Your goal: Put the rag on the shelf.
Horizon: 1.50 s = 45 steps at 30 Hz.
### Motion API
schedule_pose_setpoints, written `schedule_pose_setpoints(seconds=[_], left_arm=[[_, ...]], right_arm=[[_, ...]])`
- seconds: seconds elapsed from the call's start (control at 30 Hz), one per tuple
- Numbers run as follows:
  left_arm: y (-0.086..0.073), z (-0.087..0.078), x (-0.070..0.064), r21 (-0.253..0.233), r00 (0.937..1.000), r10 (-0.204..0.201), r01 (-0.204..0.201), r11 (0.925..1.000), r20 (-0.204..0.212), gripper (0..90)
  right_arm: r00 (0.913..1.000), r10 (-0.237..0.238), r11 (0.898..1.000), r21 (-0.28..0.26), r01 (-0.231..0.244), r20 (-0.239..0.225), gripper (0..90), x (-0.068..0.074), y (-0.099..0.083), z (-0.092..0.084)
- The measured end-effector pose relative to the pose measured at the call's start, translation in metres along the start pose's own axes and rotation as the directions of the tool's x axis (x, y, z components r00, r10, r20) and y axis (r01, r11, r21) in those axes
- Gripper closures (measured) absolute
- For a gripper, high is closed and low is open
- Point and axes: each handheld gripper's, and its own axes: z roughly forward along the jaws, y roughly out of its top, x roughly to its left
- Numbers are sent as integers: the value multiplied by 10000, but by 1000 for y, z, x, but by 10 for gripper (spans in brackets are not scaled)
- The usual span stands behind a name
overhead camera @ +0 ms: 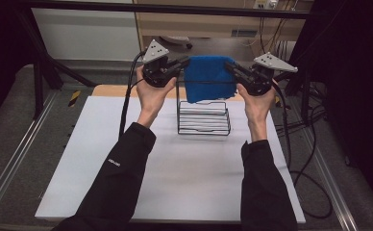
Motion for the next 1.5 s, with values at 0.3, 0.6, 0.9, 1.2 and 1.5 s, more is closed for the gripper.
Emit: schedule_pose_setpoints(seconds=[0.3, 0.6, 0.9, 1.2, 1.5], left_arm=[[-7, -2, -9, 158, 9992, 154, -160, 9997, 356, 862], [-10, -10, -17, 345, 9970, 438, -461, 9983, 644, 862], [-21, -12, -26, 815, 9939, 669, -741, 9939, 874, 861], [-31, -10, -31, 1230, 9934, 761, -863, 9886, 859, 861], [-36, -10, -33, 1536, 9925, 939, -1051, 9825, 787, 861]], right_arm=[[9999, -127, 9999, 114, 128, -61, 816, -4, -5, -9], [9993, -366, 9988, 327, 370, -118, 803, -1, -10, -16], [9981, -595, 9966, 565, 603, -150, 782, 1, -18, -19], [9975, -672, 9948, 745, 687, -228, 526, 4, -21, -30], [9979, -511, 9965, 637, 536, -401, 411, 15, -9, -49]])
